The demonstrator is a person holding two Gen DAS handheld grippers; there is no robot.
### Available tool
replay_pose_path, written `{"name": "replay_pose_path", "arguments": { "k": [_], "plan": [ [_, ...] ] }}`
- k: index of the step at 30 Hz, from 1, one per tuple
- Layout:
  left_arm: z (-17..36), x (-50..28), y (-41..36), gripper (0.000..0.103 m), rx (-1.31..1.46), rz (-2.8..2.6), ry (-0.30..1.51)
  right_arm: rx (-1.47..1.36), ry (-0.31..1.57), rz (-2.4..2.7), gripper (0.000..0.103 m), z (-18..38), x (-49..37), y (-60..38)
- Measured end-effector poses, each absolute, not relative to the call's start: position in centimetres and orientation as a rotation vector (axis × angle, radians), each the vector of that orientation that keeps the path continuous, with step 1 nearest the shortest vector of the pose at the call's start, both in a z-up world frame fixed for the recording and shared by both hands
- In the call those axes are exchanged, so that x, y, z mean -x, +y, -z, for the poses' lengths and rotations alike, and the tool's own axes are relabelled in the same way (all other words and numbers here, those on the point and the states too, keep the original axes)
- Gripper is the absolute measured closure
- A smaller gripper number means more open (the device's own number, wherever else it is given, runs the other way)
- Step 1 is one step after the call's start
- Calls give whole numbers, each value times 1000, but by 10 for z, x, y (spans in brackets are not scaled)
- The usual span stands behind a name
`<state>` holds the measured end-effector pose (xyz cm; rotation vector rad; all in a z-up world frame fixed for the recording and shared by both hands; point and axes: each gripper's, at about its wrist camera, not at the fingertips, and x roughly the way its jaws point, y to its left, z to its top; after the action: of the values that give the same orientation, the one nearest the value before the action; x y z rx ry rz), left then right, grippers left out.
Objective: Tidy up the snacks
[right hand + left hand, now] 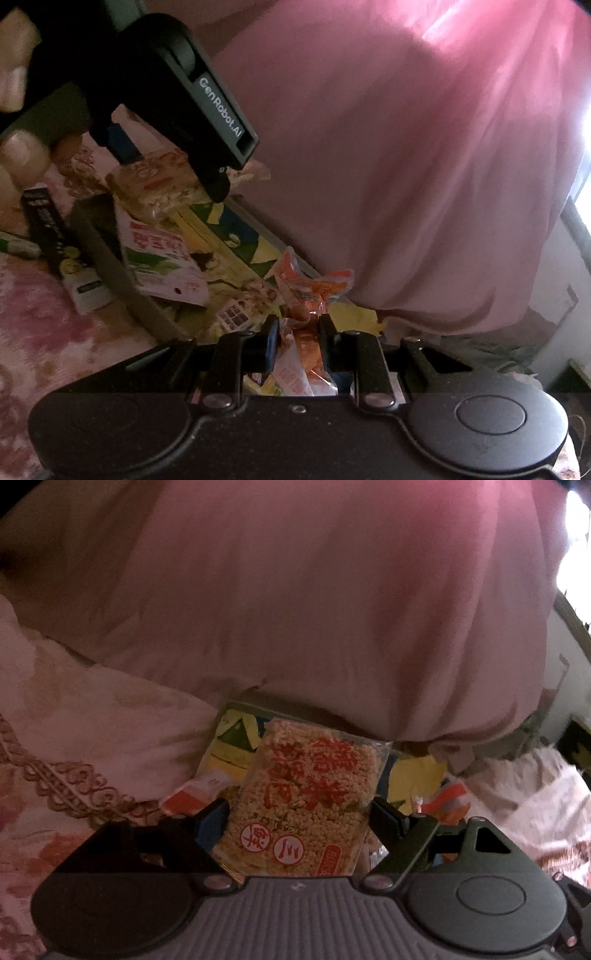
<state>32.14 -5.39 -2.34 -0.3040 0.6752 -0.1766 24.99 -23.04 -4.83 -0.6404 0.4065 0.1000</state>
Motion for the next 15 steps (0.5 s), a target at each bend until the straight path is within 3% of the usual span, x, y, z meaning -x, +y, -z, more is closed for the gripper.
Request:
{"name": "replay_pose_path", "arguments": {
  "k": [15],
  "plan": [
    [60, -354, -71, 18, 202, 125, 707, 511, 496, -62, 79, 65, -297, -236]
  ]
}}
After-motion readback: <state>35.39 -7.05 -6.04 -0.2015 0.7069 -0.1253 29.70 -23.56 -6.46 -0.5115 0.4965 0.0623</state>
